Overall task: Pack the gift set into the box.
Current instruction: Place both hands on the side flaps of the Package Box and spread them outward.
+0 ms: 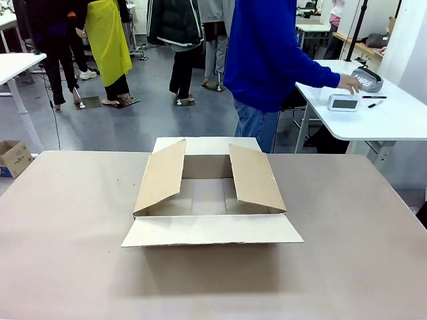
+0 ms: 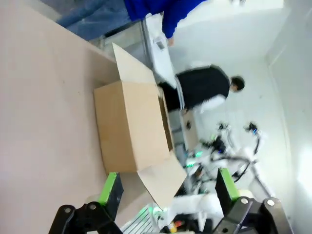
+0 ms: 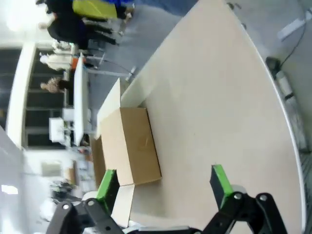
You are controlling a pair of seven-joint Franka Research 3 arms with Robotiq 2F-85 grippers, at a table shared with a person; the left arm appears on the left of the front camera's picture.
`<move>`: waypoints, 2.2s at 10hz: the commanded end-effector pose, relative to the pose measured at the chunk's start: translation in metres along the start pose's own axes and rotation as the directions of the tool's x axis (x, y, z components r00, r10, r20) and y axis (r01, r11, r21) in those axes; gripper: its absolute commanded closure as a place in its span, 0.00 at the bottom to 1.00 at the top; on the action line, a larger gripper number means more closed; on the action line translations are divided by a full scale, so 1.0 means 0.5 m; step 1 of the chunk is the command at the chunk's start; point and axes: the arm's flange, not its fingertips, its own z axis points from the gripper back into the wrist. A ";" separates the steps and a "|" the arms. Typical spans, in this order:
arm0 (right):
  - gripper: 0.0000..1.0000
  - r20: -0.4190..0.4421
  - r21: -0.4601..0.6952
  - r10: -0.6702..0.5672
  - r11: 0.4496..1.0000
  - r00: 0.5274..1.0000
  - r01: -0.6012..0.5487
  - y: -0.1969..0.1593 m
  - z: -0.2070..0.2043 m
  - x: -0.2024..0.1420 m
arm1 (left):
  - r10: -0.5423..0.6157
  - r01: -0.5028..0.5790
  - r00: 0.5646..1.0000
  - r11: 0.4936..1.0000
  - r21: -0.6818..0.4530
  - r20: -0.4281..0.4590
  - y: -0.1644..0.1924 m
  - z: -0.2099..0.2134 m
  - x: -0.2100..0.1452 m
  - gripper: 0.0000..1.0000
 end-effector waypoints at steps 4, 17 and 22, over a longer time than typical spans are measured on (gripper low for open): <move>0.00 -0.238 -0.112 0.505 0.834 0.830 -0.540 0.422 -0.366 -0.238 | -0.237 0.385 0.859 0.882 0.270 -0.453 -0.302 -0.404 -0.022 0.00; 0.00 -0.294 -0.266 0.381 0.848 0.877 -0.458 0.486 -0.479 -0.482 | -0.035 0.488 0.790 0.639 0.594 -0.612 -0.404 -0.835 -0.009 0.00; 0.00 -0.316 -0.188 0.412 0.856 0.855 -0.482 0.541 -0.483 -0.452 | -0.042 0.469 0.824 0.611 0.638 -0.565 -0.376 -0.863 -0.017 0.00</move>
